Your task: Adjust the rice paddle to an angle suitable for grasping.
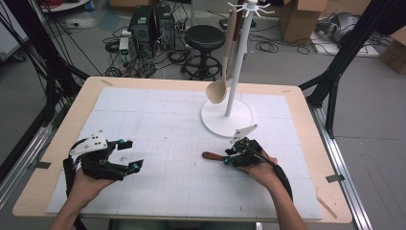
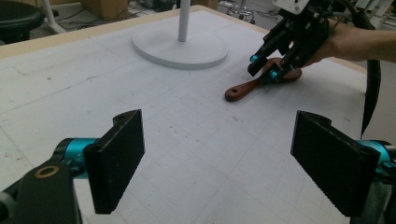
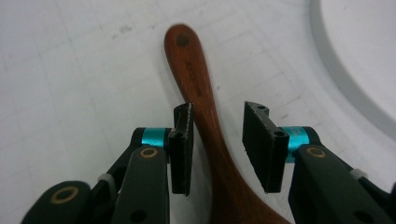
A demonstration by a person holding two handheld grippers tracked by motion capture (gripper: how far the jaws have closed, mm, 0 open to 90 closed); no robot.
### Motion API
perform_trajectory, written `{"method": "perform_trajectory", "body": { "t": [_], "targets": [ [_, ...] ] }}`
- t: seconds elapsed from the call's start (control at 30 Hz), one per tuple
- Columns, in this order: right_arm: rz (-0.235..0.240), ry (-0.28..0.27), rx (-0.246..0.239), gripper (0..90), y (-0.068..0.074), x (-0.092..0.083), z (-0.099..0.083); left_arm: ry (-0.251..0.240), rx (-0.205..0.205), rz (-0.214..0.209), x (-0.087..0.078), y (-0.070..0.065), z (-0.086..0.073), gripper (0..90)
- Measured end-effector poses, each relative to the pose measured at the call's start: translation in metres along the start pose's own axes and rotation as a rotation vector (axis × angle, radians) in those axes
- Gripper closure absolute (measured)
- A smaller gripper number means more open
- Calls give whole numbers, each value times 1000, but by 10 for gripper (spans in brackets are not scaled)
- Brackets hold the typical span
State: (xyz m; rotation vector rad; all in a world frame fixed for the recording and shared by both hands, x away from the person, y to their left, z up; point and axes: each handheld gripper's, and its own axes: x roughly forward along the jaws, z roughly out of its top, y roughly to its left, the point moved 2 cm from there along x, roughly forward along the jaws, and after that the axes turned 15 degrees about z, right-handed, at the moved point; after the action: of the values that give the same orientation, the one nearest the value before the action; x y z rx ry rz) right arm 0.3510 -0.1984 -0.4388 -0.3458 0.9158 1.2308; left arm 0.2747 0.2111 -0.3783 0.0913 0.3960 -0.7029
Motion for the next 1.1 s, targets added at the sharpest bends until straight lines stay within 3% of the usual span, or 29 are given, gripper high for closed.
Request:
{"method": "perform_trajectory", "body": {
  "t": [0.1,0.17,0.53,1.1],
  "targets": [
    [3,24,2,676,0,5,-5,-1,-2,2,0,0,0,181],
    [-9,6,2,693,0,5,-7,0,-3,0,0,0,0,181],
    [-9,18,-7,763,7,6,-5,1,0,0,1,0,0,181],
    [3,41,-36,776,5,8,-2,5,-1,-6,3,-2,0,182]
  ]
}}
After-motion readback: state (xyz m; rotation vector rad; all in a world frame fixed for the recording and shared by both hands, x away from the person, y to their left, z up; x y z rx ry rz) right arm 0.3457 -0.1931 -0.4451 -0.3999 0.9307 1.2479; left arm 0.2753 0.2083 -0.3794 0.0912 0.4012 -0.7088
